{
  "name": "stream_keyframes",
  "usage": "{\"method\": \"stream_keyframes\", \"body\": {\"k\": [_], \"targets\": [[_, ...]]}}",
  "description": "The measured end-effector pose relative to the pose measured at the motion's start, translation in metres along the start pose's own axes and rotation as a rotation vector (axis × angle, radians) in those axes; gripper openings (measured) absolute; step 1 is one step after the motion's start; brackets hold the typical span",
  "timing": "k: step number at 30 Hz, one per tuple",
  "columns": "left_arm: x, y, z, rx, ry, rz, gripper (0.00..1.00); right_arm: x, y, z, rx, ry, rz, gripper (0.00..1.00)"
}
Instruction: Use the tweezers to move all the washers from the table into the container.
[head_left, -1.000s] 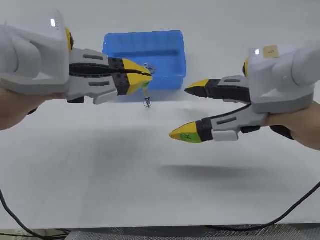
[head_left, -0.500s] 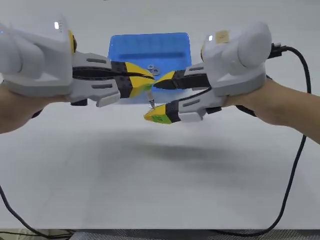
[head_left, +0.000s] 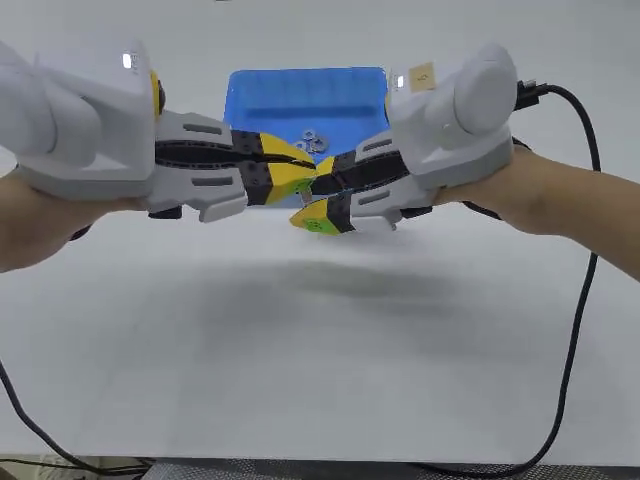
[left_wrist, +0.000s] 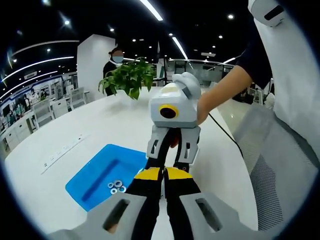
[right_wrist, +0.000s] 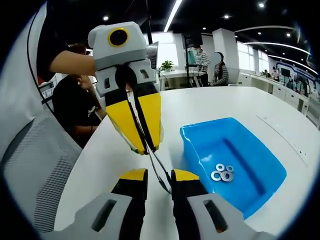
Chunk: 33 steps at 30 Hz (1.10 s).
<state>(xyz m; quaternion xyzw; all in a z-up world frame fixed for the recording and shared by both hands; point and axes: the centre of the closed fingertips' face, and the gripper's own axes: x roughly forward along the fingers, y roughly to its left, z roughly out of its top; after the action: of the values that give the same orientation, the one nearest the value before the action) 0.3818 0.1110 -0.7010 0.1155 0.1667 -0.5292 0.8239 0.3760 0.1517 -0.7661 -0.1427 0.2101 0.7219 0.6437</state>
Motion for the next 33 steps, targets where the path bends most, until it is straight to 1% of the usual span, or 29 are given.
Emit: {"method": "stream_keyframes", "body": {"k": [1, 4, 7, 11, 15, 18, 19, 24, 26, 29, 33], "targets": [[0.0009, -0.0014, 0.0006, 0.002, 0.002, -0.001, 0.05, 0.001, -0.0003, -0.002, -0.004, 0.009, 0.003, 0.19], [0.0024, -0.0039, 0.0017, 0.004, 0.006, -0.002, 0.05, 0.0012, -0.0008, -0.0018, -0.009, 0.01, 0.003, 0.17], [0.0025, -0.0032, 0.0016, 0.0, 0.007, 0.002, 0.05, 0.0023, -0.0033, -0.0033, -0.008, 0.011, -0.001, 0.15], [0.0044, -0.0052, 0.0033, 0.0, 0.011, 0.001, 0.05, 0.0058, -0.004, -0.0071, -0.042, 0.034, -0.004, 0.14], [0.0031, -0.0028, 0.0018, -0.002, 0.013, 0.003, 0.05, 0.0065, -0.0041, -0.0075, -0.058, 0.035, 0.0, 0.13], [0.0026, -0.0016, 0.0014, -0.003, 0.014, 0.006, 0.05, 0.0064, -0.0036, -0.0067, -0.109, 0.03, -0.005, 0.12], [0.0024, -0.001, 0.0012, -0.004, 0.014, 0.008, 0.05, 0.0063, -0.0036, -0.0068, -0.109, 0.031, -0.005, 0.11], [0.001, 0.0024, 0.0008, -0.027, 0.009, 0.034, 0.06, 0.0068, -0.0042, -0.006, -0.145, 0.033, -0.019, 0.1], [0.0003, 0.0023, 0.0004, -0.035, 0.008, 0.04, 0.06, 0.0068, -0.004, -0.0059, -0.153, 0.038, -0.022, 0.1], [-0.0003, 0.0006, 0.0005, -0.032, 0.013, 0.044, 0.06, 0.0067, -0.001, -0.0061, -0.166, 0.047, -0.021, 0.1], [-0.0012, -0.0011, 0.0031, -0.038, 0.008, 0.046, 0.06, 0.0048, 0.0028, -0.0042, -0.169, 0.046, -0.025, 0.1]]}}
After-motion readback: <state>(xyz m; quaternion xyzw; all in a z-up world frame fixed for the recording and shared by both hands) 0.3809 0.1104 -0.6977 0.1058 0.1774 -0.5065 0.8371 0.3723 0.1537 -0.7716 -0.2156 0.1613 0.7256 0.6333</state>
